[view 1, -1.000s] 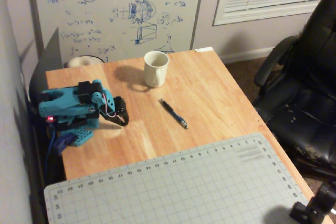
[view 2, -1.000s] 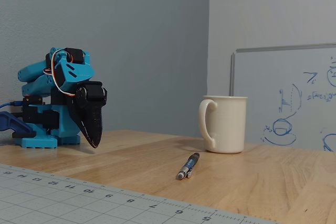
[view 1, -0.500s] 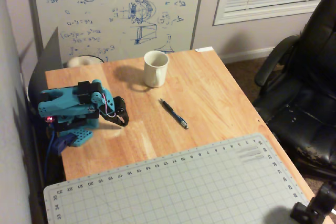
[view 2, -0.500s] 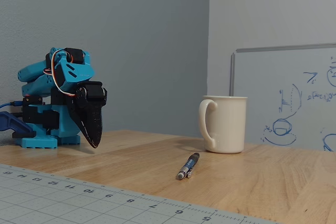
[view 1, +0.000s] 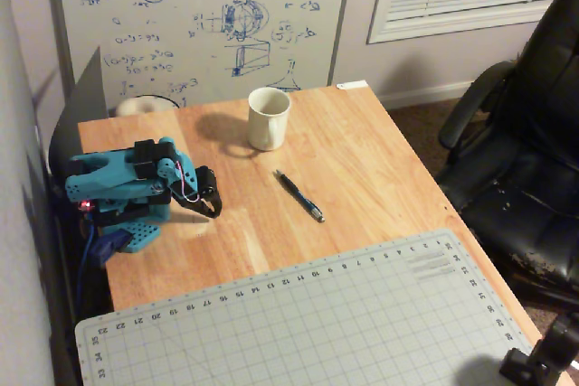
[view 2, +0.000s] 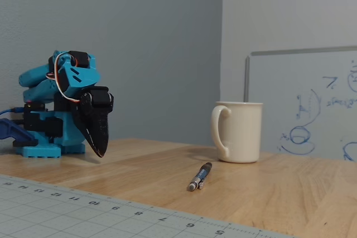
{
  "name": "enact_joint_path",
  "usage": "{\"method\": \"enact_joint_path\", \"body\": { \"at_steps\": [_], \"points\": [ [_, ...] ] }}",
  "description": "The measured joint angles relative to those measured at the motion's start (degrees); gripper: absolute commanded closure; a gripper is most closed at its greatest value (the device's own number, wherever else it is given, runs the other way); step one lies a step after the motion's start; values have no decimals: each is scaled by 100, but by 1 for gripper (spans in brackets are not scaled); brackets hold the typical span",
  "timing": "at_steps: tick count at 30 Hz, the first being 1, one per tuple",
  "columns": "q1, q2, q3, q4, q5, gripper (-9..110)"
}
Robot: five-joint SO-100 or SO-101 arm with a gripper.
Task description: Touch the pen.
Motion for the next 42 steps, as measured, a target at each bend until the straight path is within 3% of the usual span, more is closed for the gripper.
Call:
{"method": "enact_joint_path", "body": {
  "at_steps": [31, 42],
  "points": [
    [-9, 0, 0, 0, 0, 101],
    [-1213, 9, 0, 0, 0, 101]
  ]
}}
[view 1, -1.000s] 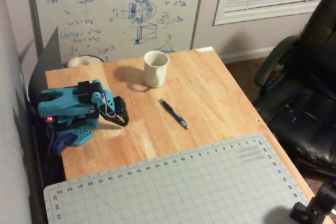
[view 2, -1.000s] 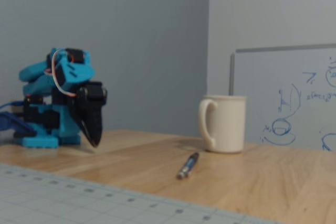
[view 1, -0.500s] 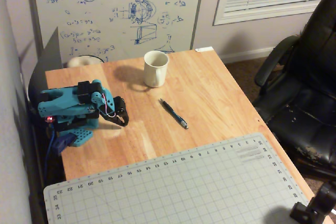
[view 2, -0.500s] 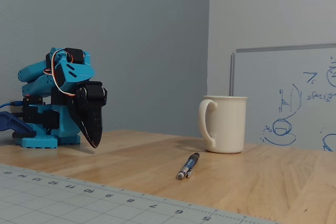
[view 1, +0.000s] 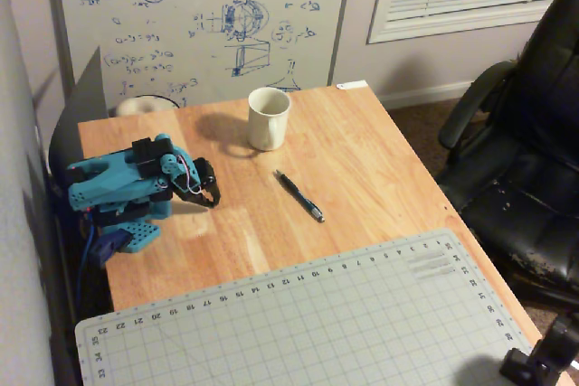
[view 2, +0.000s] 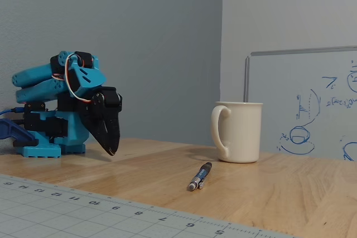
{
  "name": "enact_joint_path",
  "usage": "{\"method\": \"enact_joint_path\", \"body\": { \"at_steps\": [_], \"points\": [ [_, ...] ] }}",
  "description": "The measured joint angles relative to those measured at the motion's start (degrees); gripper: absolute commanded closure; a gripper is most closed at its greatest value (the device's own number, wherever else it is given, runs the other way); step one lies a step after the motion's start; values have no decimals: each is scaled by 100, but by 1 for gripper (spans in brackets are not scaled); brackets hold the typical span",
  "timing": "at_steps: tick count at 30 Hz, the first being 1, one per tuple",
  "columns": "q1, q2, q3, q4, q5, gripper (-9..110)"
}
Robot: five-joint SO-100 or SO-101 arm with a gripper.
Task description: Touch the pen.
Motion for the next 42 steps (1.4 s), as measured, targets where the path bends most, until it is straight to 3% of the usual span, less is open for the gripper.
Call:
{"method": "enact_joint_path", "body": {
  "at_steps": [16, 32, 42],
  "points": [
    [-1099, -176, -281, -325, 0, 101],
    [-1327, -4096, -2549, -2004, 0, 101],
    [-1327, -7233, -4904, -2364, 0, 101]
  ]
}}
